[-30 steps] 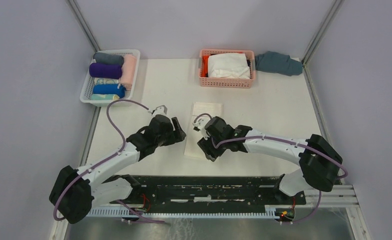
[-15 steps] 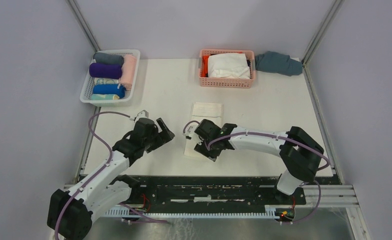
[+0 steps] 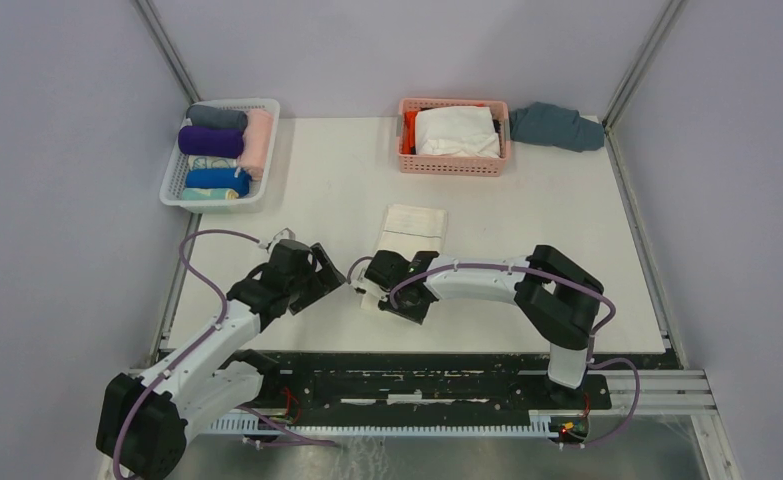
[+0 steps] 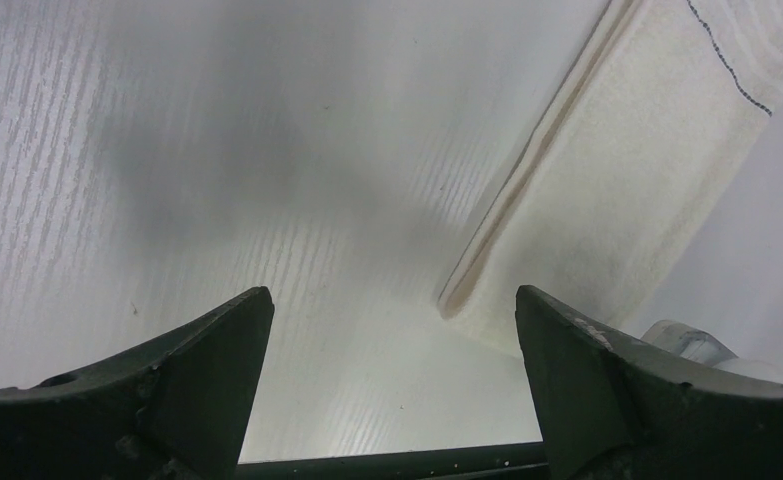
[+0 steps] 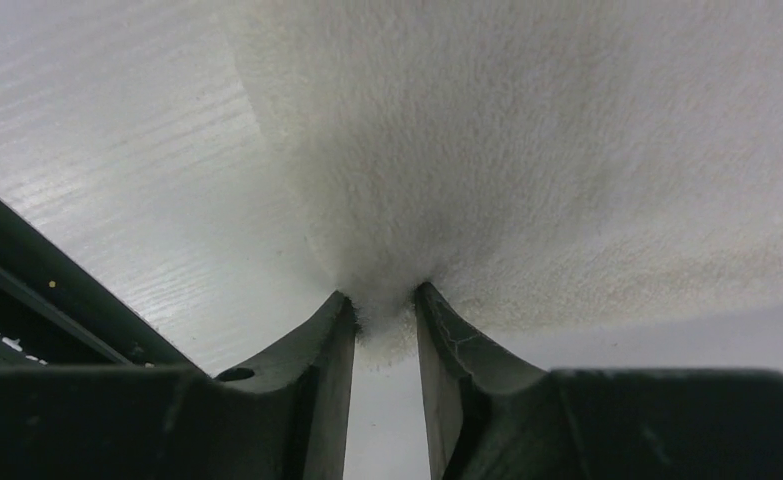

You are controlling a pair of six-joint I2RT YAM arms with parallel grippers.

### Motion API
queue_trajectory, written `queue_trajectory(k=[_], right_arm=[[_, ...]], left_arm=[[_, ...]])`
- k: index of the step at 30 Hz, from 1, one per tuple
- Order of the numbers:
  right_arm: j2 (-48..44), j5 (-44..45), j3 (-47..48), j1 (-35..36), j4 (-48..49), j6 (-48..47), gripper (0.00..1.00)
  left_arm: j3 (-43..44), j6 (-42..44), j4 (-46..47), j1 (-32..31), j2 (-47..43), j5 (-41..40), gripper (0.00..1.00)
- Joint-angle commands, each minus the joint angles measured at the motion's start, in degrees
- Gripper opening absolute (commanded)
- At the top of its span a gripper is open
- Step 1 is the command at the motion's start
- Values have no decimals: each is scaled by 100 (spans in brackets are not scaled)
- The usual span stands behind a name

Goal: Roll the towels
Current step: Fold the towel at the center of the board.

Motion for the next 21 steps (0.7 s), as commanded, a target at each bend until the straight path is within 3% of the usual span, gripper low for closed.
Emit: queue_trajectory(k=[1, 9, 21], right_arm=[[402, -39, 117, 84, 118, 227, 32], [223, -715, 146, 67, 912, 839, 10], [-242, -1382, -318, -219, 1480, 1486, 7]], left_arm=[[56, -362, 39, 27, 26, 107, 98], [-88, -670, 210, 14, 107, 446, 98], [-447, -1272, 817, -234, 512, 760, 91]])
